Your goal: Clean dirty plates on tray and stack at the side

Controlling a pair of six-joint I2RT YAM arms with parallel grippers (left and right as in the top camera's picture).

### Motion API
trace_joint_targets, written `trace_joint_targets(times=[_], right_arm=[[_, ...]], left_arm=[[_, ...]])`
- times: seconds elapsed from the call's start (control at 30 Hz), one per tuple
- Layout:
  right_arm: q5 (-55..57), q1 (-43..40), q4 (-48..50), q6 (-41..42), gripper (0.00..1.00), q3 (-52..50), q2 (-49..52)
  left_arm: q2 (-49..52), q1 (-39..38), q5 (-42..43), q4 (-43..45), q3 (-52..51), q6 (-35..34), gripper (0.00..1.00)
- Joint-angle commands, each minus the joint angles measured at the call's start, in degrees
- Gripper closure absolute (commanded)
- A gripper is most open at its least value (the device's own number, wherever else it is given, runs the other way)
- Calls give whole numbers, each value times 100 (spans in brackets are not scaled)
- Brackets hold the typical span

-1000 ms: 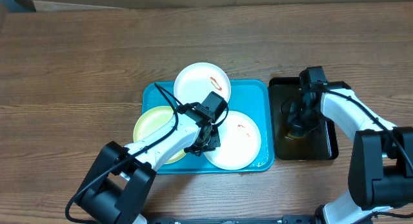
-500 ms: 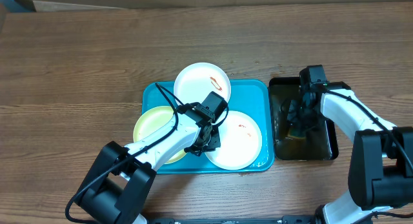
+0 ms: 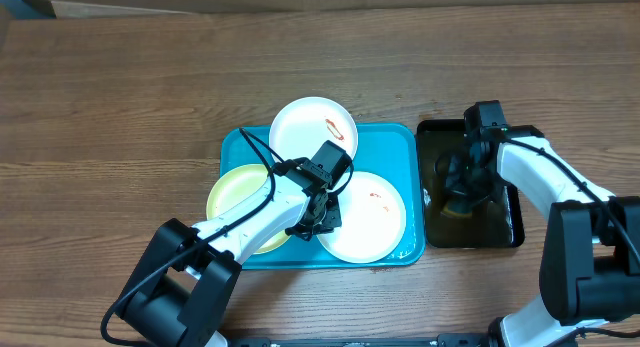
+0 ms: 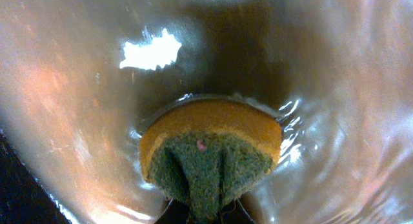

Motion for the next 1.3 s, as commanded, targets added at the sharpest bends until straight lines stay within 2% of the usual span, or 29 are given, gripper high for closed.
trace_joint_targets(times=[0.0,0.07,0.2,0.7,0.83,0.9,0.97,1.03,1.07,1.1,1.17,1.23,1.27], right_arm=[[127,-9,-317,-13,96,584,13],[319,-4,-691,-13,96,916,13],[374,-2,-1174,-11,96,1443,2],[273,-9,-1086,-103,96,1392,-13],[273,35,-1351,-614,96,1394,-20],[472,35,-1381,-146,96,1394,-31],[-59,39,-1340,24,96,1394,-31],[-348,129,-1375,-363,96,1392,-28],[-20,173,-1453,-518,96,1394,-31],[566,186,-1558,-337,96,1412,-31],[1438,157,-1685,719,96,1432,-31],[813,138,-1554,949,96,1429,-37],[245,157,-1445,505,96,1427,-35]], left_arm=[[55,35,39,48,55,116,80],[55,52,39,50,57,116,90],[55,125,39,87,57,116,96],[55,352,39,173,57,205,96],[55,352,39,173,57,205,96],[55,352,39,173,57,203,96],[55,352,39,173,57,205,96],[55,352,39,173,57,205,96],[55,352,42,170,57,205,96],[55,352,42,170,57,205,96],[55,352,42,164,57,216,96],[55,352,42,166,57,264,96],[55,352,42,166,57,269,96]])
